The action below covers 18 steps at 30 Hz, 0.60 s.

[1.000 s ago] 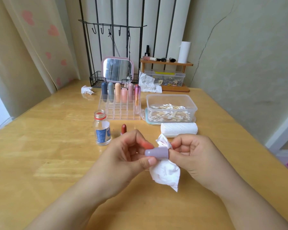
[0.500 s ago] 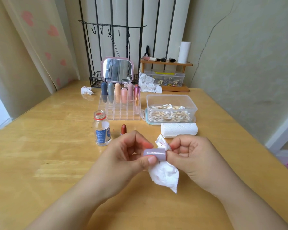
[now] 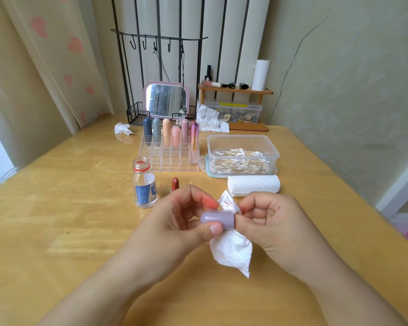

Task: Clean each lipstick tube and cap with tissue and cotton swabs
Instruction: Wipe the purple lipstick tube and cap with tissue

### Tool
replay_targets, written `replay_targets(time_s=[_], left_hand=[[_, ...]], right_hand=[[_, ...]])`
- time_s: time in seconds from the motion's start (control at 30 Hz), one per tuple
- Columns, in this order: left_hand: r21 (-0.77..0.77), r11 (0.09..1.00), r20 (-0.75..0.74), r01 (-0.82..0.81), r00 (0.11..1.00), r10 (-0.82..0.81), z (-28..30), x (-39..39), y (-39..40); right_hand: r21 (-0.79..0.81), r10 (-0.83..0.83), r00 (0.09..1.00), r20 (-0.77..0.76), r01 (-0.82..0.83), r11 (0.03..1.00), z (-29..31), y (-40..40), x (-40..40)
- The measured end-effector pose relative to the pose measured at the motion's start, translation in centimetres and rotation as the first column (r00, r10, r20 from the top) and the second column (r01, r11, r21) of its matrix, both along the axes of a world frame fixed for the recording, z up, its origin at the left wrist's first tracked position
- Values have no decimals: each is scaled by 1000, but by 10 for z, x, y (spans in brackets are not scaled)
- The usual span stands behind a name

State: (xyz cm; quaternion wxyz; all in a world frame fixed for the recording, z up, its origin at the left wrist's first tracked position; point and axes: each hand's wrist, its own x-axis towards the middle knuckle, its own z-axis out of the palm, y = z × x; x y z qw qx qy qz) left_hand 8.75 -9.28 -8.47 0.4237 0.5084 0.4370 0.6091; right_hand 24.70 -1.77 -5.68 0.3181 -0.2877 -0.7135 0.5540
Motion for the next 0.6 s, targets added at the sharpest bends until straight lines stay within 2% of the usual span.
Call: replay_targets(time_s=[0.13, 0.27, 0.37, 0.5, 0.6], left_hand=[[-26, 998, 22, -59, 998, 60, 3, 5, 0], [-96, 987, -127, -125, 986, 112, 3, 6, -2], [-36, 996, -197, -77, 978, 68, 0, 3, -1], [54, 999, -61, -1, 998, 4, -3, 0, 2], [40, 999, 17, 20, 1000, -21, -2, -1, 2]], right_hand=[[-11, -10, 1000, -17, 9, 1000, 0, 2, 1], [25, -33, 999, -2, 33, 999, 3, 1, 4], [58, -32, 998, 45, 29, 998, 1, -2, 2], [22, -24, 1000, 0, 24, 999, 0, 1, 1], [-13, -13, 1000, 3, 13, 1000, -4, 2, -1]])
